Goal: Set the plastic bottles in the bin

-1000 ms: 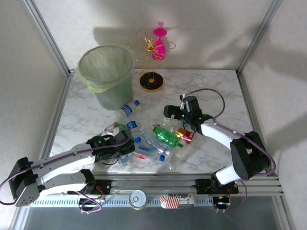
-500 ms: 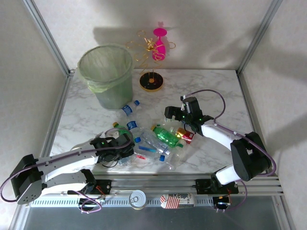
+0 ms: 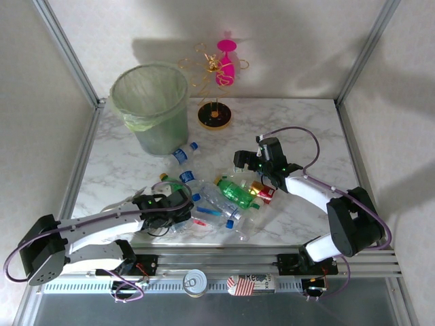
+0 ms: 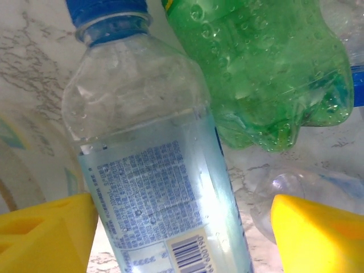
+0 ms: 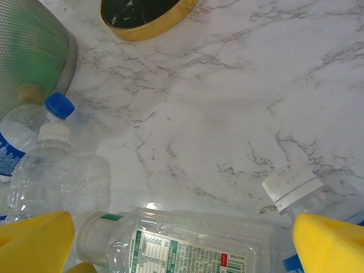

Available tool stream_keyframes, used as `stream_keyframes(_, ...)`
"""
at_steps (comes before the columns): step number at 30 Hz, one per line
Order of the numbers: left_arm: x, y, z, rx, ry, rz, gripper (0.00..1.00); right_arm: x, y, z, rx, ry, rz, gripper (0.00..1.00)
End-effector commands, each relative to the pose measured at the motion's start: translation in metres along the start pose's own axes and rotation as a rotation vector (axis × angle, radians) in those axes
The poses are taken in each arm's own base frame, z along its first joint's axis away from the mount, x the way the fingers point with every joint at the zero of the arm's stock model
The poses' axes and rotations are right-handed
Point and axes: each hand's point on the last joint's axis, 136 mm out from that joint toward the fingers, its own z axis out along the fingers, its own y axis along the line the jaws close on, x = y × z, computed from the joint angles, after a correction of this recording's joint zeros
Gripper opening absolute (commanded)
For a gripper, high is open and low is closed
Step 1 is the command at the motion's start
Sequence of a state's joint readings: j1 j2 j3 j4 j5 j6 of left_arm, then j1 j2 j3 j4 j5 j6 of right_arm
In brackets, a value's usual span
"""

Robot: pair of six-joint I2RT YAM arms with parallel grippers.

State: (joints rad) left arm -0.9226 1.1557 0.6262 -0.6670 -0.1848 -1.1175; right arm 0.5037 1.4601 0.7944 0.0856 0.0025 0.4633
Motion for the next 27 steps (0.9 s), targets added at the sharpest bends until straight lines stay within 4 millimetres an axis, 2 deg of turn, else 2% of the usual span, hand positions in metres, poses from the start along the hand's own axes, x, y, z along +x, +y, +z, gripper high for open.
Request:
stream_keyframes(1, 0.012, 0.004, 0.021, -0.027, 0.026, 0.024, 0.79, -0.006, -0.006, -0.009, 0.027, -0.035, -0.014, 0.99)
stream_keyframes(7, 0.009, 0.004, 0.022, -0.045, 0.015, 0.053, 0.77, -0.006, -0.009, -0.012, 0.041, -0.045, -0.014, 0.99)
stream_keyframes(21, -0.004, 0.021, 0.007, -0.089, -0.046, 0.056, 0.82, -0.007, -0.006, -0.007, 0.027, -0.039, -0.012, 0.99)
stream_keyframes(27, -0.004, 0.018, 0.009, -0.071, -0.049, 0.043, 0.84, -0.007, -0.004, -0.006, 0.021, -0.034, -0.009, 0.99)
